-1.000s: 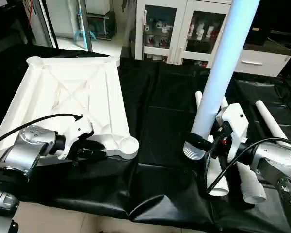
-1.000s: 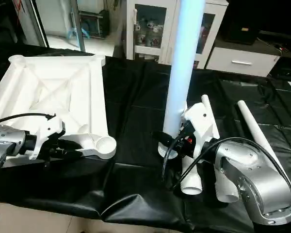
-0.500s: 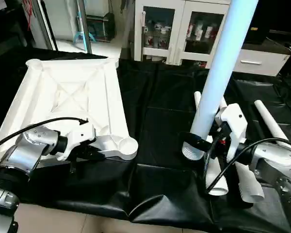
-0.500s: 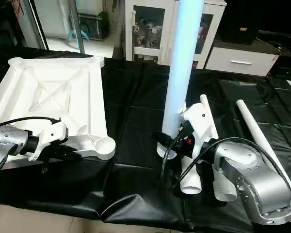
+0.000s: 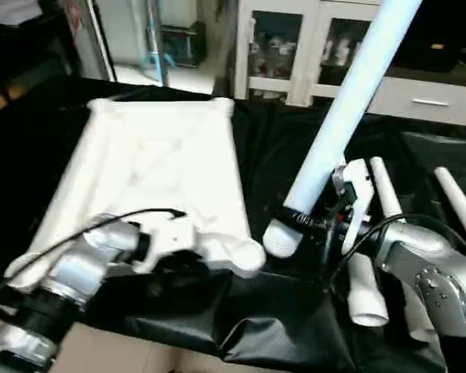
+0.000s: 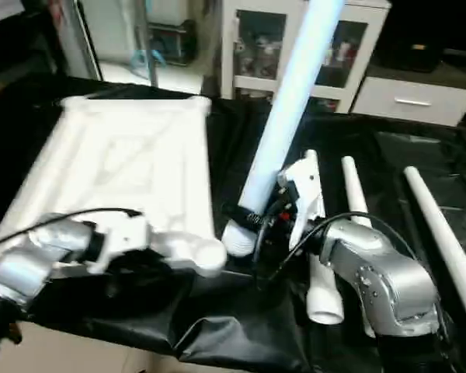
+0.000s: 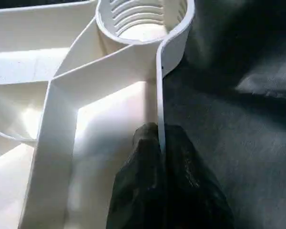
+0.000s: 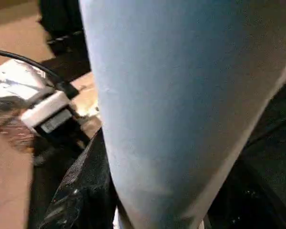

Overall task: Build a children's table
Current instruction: Pick table leg, then insert table leg to table base

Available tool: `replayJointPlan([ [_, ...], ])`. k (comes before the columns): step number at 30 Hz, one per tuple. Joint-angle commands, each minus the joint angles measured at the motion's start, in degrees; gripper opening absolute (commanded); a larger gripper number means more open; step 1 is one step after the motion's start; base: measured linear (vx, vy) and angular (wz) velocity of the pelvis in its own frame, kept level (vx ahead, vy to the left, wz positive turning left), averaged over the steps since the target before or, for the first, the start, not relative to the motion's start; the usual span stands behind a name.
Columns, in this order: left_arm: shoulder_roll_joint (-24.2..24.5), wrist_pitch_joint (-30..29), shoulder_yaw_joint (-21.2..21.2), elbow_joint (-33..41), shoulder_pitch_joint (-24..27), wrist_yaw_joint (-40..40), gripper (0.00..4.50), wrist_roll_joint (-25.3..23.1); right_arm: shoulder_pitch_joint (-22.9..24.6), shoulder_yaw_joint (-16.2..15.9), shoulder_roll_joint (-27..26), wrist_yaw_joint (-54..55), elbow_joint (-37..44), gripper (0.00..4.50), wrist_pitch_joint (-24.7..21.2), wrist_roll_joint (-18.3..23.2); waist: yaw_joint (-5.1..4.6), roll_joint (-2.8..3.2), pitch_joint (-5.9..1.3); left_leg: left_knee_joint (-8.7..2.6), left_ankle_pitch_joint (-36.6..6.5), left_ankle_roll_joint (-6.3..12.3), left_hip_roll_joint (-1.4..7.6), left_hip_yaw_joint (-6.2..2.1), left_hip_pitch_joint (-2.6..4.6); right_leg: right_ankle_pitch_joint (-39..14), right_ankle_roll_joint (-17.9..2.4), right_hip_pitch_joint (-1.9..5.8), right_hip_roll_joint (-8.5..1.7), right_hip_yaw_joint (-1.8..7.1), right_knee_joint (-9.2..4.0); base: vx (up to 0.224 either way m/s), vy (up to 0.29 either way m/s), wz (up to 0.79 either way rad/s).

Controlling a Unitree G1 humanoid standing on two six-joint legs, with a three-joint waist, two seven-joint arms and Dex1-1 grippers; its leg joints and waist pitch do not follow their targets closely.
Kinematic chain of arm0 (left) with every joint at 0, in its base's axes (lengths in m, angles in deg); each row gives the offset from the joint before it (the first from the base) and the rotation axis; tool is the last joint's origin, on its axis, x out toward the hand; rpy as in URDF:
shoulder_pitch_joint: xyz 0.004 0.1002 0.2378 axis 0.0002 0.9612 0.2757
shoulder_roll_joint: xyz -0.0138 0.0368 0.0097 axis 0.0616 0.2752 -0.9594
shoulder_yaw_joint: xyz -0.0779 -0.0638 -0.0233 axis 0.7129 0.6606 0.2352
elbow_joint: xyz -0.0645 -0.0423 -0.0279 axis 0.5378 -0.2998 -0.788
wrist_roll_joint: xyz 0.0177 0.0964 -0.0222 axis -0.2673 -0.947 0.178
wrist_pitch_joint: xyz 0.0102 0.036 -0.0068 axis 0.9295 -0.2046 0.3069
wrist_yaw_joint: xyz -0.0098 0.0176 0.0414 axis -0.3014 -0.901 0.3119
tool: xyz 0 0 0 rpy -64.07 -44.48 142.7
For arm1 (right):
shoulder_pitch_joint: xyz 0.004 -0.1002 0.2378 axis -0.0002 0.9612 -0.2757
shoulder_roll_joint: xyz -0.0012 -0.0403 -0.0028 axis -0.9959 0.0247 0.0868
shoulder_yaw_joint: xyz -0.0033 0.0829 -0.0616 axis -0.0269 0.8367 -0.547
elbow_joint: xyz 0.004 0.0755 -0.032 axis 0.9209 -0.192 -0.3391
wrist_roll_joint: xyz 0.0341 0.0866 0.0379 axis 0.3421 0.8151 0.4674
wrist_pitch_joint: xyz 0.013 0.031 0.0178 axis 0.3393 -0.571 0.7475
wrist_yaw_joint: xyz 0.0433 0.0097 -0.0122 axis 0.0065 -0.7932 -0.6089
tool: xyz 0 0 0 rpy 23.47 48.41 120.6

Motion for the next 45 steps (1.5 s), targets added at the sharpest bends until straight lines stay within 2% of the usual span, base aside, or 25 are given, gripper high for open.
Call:
replayJointPlan([
  [1,-3.03,-0.13,-1.79,1.08,1.36,0.58,0.00,2.50,-1.54,-0.74,0.29,-1.30,-1.09,1.87,-0.66,0.41,-0.43,-1.04,-2.47,-4.63,-7.89,0.86,3.42,-1.13,-0.08,-14.26,-10.97,1.54,-4.08,2.86,-4.66,0.000,0.000,0.00],
  [5,-3.34,-1.58,-1.78,3.08,1.40,1.11,0.00,1.98,-3.10,-3.05,0.25,-2.88,-3.64,1.87,-0.56,-0.06,-0.30,-1.13,-2.50,-4.62,-7.34,0.86,3.30,-1.07,-0.23,-14.26,-10.13,1.56,-4.11,2.90,-4.72,0.000,0.000,0.00],
  [10,-3.82,-2.70,-1.78,4.16,1.24,1.35,0.00,1.85,-4.25,-5.60,-0.49,-3.39,-6.73,1.87,0.21,-1.73,-0.08,-1.19,-2.72,-4.45,-4.54,1.37,3.26,-0.95,-0.32,-9.71,-11.12,1.65,-3.99,2.83,-4.22,0.000,0.000,0.00],
  [12,-4.11,-3.47,-1.60,4.74,1.30,1.44,0.00,2.07,-4.40,-6.42,-0.73,-3.60,-7.66,1.87,0.68,-2.54,-0.09,-1.29,-2.79,-4.41,-3.84,1.67,3.23,-0.95,-0.55,-8.32,-11.35,1.81,-4.01,2.80,-4.04,0.000,0.000,0.00],
  [17,-4.38,-5.14,-1.56,6.86,1.71,1.41,0.00,2.21,-5.66,-7.74,-2.59,-2.60,-11.89,1.87,3.41,-4.52,-0.17,-1.26,-2.76,-4.46,-3.86,1.78,3.28,-1.00,-0.73,-9.39,-11.58,1.66,-4.07,2.68,-4.15,0.000,0.000,0.00],
  [19,-4.25,-5.32,-1.50,7.18,1.93,1.27,0.00,2.05,-6.17,-8.24,-3.10,-2.57,-13.33,1.87,4.25,-4.98,-0.07,-1.31,-2.95,-4.24,-2.28,2.12,3.22,-0.87,-0.75,-7.50,-11.82,1.70,-4.00,2.76,-3.91,0.000,0.000,0.00],
  [21,-4.18,-5.40,-1.46,7.32,2.02,1.25,0.00,1.96,-6.28,-8.46,-3.24,-2.62,-13.83,1.87,4.64,-5.36,0.07,-1.30,-3.22,-3.97,0.43,3.10,3.16,-0.79,-0.91,-2.66,-12.40,1.82,-3.85,2.75,-3.31,0.000,0.000,0.00],
  [22,-4.03,-5.48,-1.39,7.52,2.14,1.21,0.00,1.95,-6.45,-8.74,-3.44,-2.64,-14.62,1.87,5.25,-5.95,0.08,-1.53,-3.16,-3.93,0.76,3.80,3.07,-0.74,-0.96,-1.02,-12.80,1.74,-3.75,2.67,-3.20,0.000,0.000,0.00],
  [23,-4.02,-5.49,-1.39,7.53,2.14,1.20,0.00,1.95,-6.46,-8.75,-3.45,-2.64,-14.66,1.87,5.29,-5.98,0.08,-1.52,-3.14,-3.94,0.44,3.96,3.11,-0.76,-1.04,-1.10,-12.91,1.77,-3.86,2.65,-3.19,0.000,0.000,0.00],
  [24,-3.82,-5.57,-1.33,7.77,2.26,1.16,0.00,1.94,-6.59,-8.99,-3.58,-2.70,-15.44,1.87,5.93,-6.54,0.02,-1.45,-2.95,-4.08,-1.73,3.69,3.16,-0.74,-1.00,-4.35,-12.79,1.68,-3.98,2.64,-3.65,0.000,0.000,0.00],
  [26,-3.66,-5.77,-1.25,8.01,2.38,1.07,0.00,1.93,-6.68,-8.99,-3.76,-2.65,-16.11,1.87,6.42,-7.09,-0.04,-1.33,-2.83,-4.22,-3.32,2.86,3.25,-0.76,-0.89,-6.93,-12.34,1.56,-3.94,2.66,-3.93,0.000,0.000,0.00],
  [28,-3.44,-5.77,-1.18,8.02,2.41,1.02,0.00,1.78,-6.83,-8.98,-3.92,-2.92,-17.09,1.87,7.04,-7.55,-0.10,-1.30,-2.87,-4.27,-3.90,2.28,3.27,-0.83,-0.86,-7.93,-11.83,1.60,-3.97,2.69,-3.97,0.000,0.000,0.00],
  [36,-3.50,-5.19,-1.03,7.36,1.99,1.60,0.00,1.18,-6.50,-10.10,-4.66,-3.31,-18.66,1.87,9.19,-8.84,-0.17,-1.27,-2.94,-4.24,-3.69,2.12,3.24,-0.76,-0.84,-6.92,-11.93,1.56,-3.90,2.73,-3.94,0.000,0.000,0.00],
  [38,-3.65,-5.09,-0.93,7.20,2.01,1.99,0.00,1.15,-5.60,-9.95,-5.24,-3.08,-19.17,1.87,10.24,-9.31,-0.20,-1.07,-2.93,-4.28,-4.09,1.93,3.27,-0.77,-0.80,-7.09,-12.00,1.50,-3.90,2.72,-3.99,0.000,0.000,0.00],
  [45,-3.96,-5.29,-0.23,7.45,2.73,2.66,0.00,1.53,-1.15,-7.02,-6.25,-0.35,-18.39,1.87,13.01,-8.85,-0.22,-0.99,-2.82,-4.49,-5.68,1.40,3.33,-0.87,-0.82,-8.50,-11.39,1.49,-3.87,2.75,-4.22,0.000,0.000,0.00],
])
